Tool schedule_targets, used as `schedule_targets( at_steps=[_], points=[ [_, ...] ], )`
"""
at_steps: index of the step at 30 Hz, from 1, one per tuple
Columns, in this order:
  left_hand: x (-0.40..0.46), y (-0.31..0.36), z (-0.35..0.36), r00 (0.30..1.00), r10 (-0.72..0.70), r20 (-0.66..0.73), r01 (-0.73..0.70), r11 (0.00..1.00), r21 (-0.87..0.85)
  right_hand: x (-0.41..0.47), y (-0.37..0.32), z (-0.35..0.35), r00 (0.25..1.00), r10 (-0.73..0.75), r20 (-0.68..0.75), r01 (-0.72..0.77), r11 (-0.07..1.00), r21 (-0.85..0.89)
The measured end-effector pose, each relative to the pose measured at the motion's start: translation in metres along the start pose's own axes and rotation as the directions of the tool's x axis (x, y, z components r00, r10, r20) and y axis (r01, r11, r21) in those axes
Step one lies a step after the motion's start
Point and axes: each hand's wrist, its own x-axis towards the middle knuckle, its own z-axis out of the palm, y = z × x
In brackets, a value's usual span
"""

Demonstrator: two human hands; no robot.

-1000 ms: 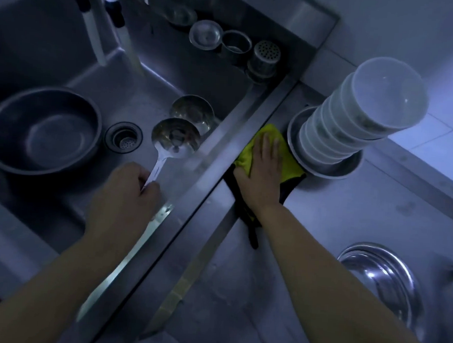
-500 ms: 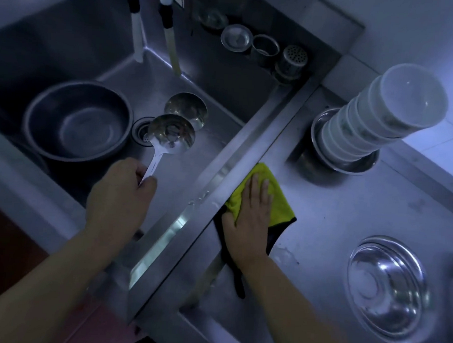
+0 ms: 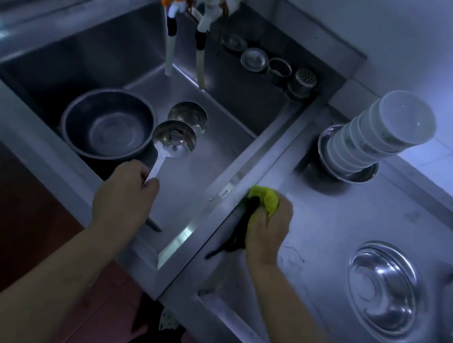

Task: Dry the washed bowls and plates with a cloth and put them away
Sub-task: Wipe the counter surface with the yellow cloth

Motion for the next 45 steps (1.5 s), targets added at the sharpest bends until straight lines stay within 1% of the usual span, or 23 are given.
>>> schedule_targets(
  at_steps=[1, 2, 4, 5, 7, 11, 15, 18, 21, 22, 23, 24, 25, 27, 28, 29, 31, 33, 34, 38, 40, 43, 45],
  points=[
    [-0.001, -0.001, -0.001, 1.000, -0.002, -0.010, 0.002, 1.000, 0.005, 0.019, -0.005, 0.003, 0.997, -0.053, 0.062, 0.057, 0.996, -0.068],
    [-0.002, -0.003, -0.002, 1.000, -0.003, -0.017, 0.003, 1.000, 0.013, 0.034, -0.008, 0.007, 0.979, -0.081, 0.187, 0.109, 0.984, -0.142],
    [-0.005, -0.007, -0.004, 1.000, -0.002, -0.020, 0.003, 1.000, 0.021, 0.052, -0.007, 0.021, 0.881, -0.058, 0.470, 0.220, 0.930, -0.296],
    [-0.006, -0.010, -0.005, 1.000, -0.003, -0.016, 0.004, 1.000, 0.024, 0.052, -0.004, 0.028, 0.837, -0.028, 0.546, 0.278, 0.883, -0.380],
    [-0.008, -0.015, -0.007, 1.000, -0.014, -0.006, 0.015, 0.999, 0.029, 0.039, 0.003, 0.037, 0.808, -0.047, 0.587, 0.371, 0.814, -0.446],
    [-0.010, -0.020, -0.012, 1.000, -0.019, -0.001, 0.019, 1.000, 0.013, -0.023, -0.006, 0.041, 0.722, -0.210, 0.659, 0.545, 0.759, -0.356],
    [-0.012, -0.020, -0.019, 1.000, -0.025, -0.016, 0.025, 1.000, 0.010, -0.084, -0.017, 0.036, 0.640, -0.301, 0.707, 0.571, 0.802, -0.175],
    [-0.011, -0.018, -0.026, 1.000, -0.015, -0.023, 0.016, 1.000, 0.010, -0.102, -0.016, 0.030, 0.563, -0.333, 0.756, 0.571, 0.818, -0.065],
    [-0.012, -0.019, -0.033, 1.000, -0.020, -0.024, 0.020, 1.000, 0.019, -0.093, -0.009, 0.023, 0.457, -0.389, 0.800, 0.648, 0.762, 0.000],
    [-0.013, -0.020, -0.035, 1.000, -0.022, -0.019, 0.023, 0.999, 0.025, -0.085, -0.006, 0.023, 0.444, -0.406, 0.799, 0.684, 0.729, -0.010],
    [-0.014, -0.021, -0.037, 1.000, -0.023, -0.015, 0.023, 0.999, 0.034, -0.075, -0.002, 0.024, 0.465, -0.410, 0.784, 0.705, 0.708, -0.048],
    [-0.015, -0.022, -0.038, 1.000, -0.022, -0.012, 0.022, 0.999, 0.045, -0.063, 0.001, 0.027, 0.526, -0.394, 0.754, 0.695, 0.710, -0.113],
    [-0.016, -0.024, -0.039, 1.000, -0.023, -0.012, 0.024, 0.998, 0.054, -0.049, 0.004, 0.029, 0.615, -0.346, 0.709, 0.644, 0.739, -0.198],
    [-0.018, -0.029, -0.039, 1.000, -0.028, -0.012, 0.029, 0.998, 0.061, -0.020, 0.011, 0.034, 0.785, -0.163, 0.598, 0.456, 0.805, -0.378],
    [-0.020, -0.032, -0.038, 1.000, -0.027, -0.008, 0.027, 0.998, 0.064, -0.008, 0.015, 0.035, 0.837, -0.068, 0.544, 0.350, 0.829, -0.435],
    [-0.021, -0.035, -0.037, 1.000, -0.024, -0.005, 0.024, 0.997, 0.068, 0.002, 0.019, 0.036, 0.871, 0.001, 0.491, 0.258, 0.849, -0.461],
    [-0.025, -0.040, -0.035, 1.000, -0.027, -0.003, 0.027, 0.997, 0.071, 0.008, 0.022, 0.035, 0.907, 0.085, 0.412, 0.122, 0.884, -0.450],
    [-0.027, -0.044, -0.033, 0.999, -0.038, -0.004, 0.038, 0.998, 0.059, -0.007, 0.020, 0.033, 0.909, 0.152, 0.389, 0.037, 0.898, -0.438],
    [-0.027, -0.045, -0.032, 0.999, -0.042, -0.003, 0.042, 0.998, 0.050, -0.021, 0.019, 0.031, 0.902, 0.162, 0.401, 0.039, 0.893, -0.449],
    [-0.029, -0.044, -0.024, 0.999, -0.041, 0.019, 0.041, 0.999, 0.020, -0.087, 0.017, 0.014, 0.844, 0.113, 0.525, 0.199, 0.842, -0.502],
    [-0.029, -0.036, -0.018, 0.999, -0.034, 0.037, 0.034, 0.999, 0.009, -0.111, 0.015, 0.004, 0.792, 0.111, 0.600, 0.276, 0.812, -0.515],
    [-0.031, -0.019, -0.010, 0.998, 0.022, 0.066, -0.023, 1.000, 0.009, -0.131, 0.014, -0.013, 0.686, 0.124, 0.717, 0.419, 0.739, -0.528],
    [-0.031, -0.009, -0.004, 0.996, 0.049, 0.077, -0.049, 0.999, -0.001, -0.136, 0.017, -0.027, 0.607, 0.125, 0.784, 0.497, 0.710, -0.498]
  ],
)
